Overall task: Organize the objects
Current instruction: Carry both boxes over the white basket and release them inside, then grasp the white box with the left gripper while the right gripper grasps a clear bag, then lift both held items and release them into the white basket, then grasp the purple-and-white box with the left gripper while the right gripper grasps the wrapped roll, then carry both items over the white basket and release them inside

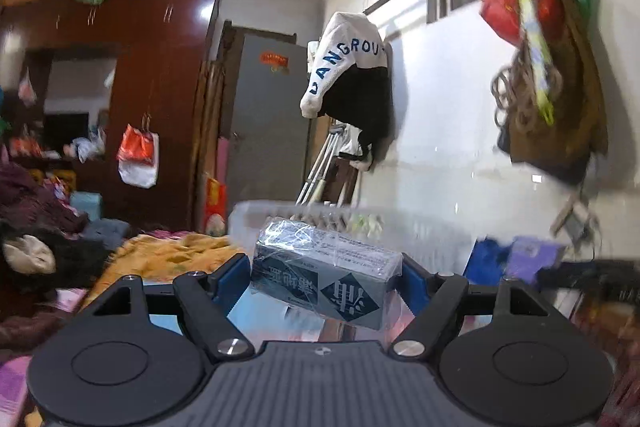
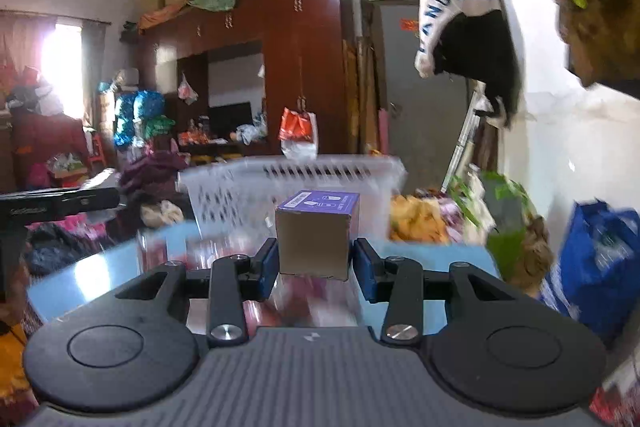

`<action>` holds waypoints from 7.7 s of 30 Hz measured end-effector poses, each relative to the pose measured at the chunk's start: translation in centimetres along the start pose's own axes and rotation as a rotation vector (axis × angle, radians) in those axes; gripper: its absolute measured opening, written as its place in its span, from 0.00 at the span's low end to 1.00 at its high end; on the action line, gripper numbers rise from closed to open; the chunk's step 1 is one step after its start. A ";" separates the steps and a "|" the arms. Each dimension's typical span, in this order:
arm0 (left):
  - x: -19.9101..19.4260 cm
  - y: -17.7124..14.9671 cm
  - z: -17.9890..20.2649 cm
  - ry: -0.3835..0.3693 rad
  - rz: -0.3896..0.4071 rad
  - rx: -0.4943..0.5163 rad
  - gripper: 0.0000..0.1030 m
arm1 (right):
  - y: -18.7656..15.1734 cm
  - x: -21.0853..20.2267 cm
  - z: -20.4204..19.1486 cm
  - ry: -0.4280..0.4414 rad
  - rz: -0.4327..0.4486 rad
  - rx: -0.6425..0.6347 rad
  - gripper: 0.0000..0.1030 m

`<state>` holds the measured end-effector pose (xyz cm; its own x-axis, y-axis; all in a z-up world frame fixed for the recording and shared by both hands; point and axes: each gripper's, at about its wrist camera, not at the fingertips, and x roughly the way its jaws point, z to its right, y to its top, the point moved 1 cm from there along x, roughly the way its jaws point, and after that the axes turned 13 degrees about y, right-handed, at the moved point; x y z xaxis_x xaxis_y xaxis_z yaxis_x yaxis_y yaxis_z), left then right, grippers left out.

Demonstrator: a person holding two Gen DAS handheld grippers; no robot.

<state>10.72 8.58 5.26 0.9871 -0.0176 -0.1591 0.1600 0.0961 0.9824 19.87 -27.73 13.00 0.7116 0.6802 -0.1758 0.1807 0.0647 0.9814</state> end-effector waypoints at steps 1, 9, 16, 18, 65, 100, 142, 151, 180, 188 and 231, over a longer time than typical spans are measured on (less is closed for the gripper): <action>1.7 1.4 0.4 0.009 -0.020 -0.002 0.78 | 1.1 1.3 0.0 -0.006 -0.001 -0.017 0.43; 11.8 5.8 2.7 0.053 -0.171 0.005 0.78 | 5.9 11.5 2.1 -0.080 -0.121 -0.040 0.43; 13.1 4.0 1.2 0.067 -0.197 -0.050 1.00 | 4.2 10.2 2.2 -0.067 -0.088 -0.017 0.99; 11.0 3.5 0.4 0.049 -0.170 -0.060 1.00 | 3.2 7.6 1.8 -0.044 -0.045 0.008 1.00; -7.0 -9.0 3.6 -0.052 -0.036 0.148 0.30 | -6.2 0.4 0.9 -0.081 -0.093 0.070 0.39; 5.0 4.6 1.5 -0.007 -0.011 -0.011 0.30 | 7.1 10.0 2.0 0.009 -0.027 0.051 0.39; 2.6 -5.8 -2.8 0.123 -0.207 0.010 0.86 | -9.4 2.0 -7.0 0.036 -0.115 0.042 0.96; 3.2 -6.3 -2.4 0.147 -0.251 0.042 0.86 | -9.9 2.4 -6.9 0.026 -0.150 0.045 0.75; 2.7 -6.4 -3.2 0.076 -0.193 -0.033 0.50 | -6.5 -1.6 -4.1 0.008 0.034 0.025 0.75; 1.5 -6.4 -3.8 0.082 -0.104 -0.070 0.49 | -6.6 -1.6 -3.6 0.002 0.039 0.028 0.75; 6.8 2.8 0.5 0.019 -0.057 -0.059 0.83 | 1.6 5.7 2.5 0.023 0.010 0.132 1.00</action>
<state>17.88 8.19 7.02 0.9761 -0.0060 -0.2175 0.2158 0.1535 0.9643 25.90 -25.53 13.33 0.6984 0.6970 -0.1629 0.2627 -0.0380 0.9641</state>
